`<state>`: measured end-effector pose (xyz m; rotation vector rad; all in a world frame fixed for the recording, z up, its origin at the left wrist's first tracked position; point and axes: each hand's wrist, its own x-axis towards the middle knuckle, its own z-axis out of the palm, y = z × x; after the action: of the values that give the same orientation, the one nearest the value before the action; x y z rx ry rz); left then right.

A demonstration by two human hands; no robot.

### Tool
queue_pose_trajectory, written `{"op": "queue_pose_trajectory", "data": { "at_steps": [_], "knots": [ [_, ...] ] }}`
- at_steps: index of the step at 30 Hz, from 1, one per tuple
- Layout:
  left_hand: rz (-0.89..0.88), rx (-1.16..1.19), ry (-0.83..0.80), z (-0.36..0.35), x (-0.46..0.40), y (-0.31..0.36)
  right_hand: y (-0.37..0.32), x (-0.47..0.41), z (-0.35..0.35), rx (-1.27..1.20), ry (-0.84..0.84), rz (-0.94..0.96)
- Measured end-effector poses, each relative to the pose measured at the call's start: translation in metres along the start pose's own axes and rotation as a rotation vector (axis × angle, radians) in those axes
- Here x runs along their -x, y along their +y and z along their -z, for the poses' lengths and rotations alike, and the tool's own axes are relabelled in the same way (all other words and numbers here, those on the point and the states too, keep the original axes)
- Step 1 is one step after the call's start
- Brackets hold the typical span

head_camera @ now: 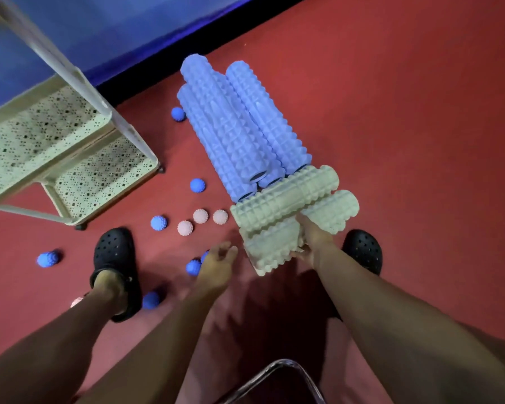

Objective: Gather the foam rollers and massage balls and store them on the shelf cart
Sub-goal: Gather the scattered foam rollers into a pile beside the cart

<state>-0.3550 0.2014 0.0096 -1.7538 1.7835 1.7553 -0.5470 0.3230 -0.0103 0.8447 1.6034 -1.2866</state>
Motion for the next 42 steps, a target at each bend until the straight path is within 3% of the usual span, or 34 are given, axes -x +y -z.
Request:
{"op": "queue_pose_trajectory", "data": {
  "at_steps": [5, 11, 16, 21, 26, 33, 42],
  "knots": [
    [0.03, 0.061, 0.011, -0.008, -0.014, -0.012, -0.005, -0.027, -0.011, 0.044, 0.085, -0.031],
    [0.03, 0.062, 0.013, -0.011, -0.018, -0.005, 0.008, -0.049, -0.017, 0.185, 0.03, 0.011],
    [0.021, 0.023, -0.002, -0.013, -0.016, -0.002, 0.01, -0.048, -0.021, 0.219, 0.194, 0.071],
    [0.014, -0.016, -0.019, -0.007, -0.003, -0.004, 0.008, -0.019, -0.021, 0.451, 0.276, 0.123],
    [-0.045, -0.087, -0.028, 0.018, 0.02, 0.009, 0.008, 0.019, -0.016, 0.689, 0.189, 0.343],
    [-0.189, -0.253, 0.029, 0.076, 0.072, 0.041, 0.001, 0.121, -0.032, 1.069, -0.141, 0.699],
    [-0.422, -0.276, 0.166, 0.161, 0.17, 0.062, 0.007, 0.27, -0.041, 1.324, -0.158, 1.085]
  ]
}}
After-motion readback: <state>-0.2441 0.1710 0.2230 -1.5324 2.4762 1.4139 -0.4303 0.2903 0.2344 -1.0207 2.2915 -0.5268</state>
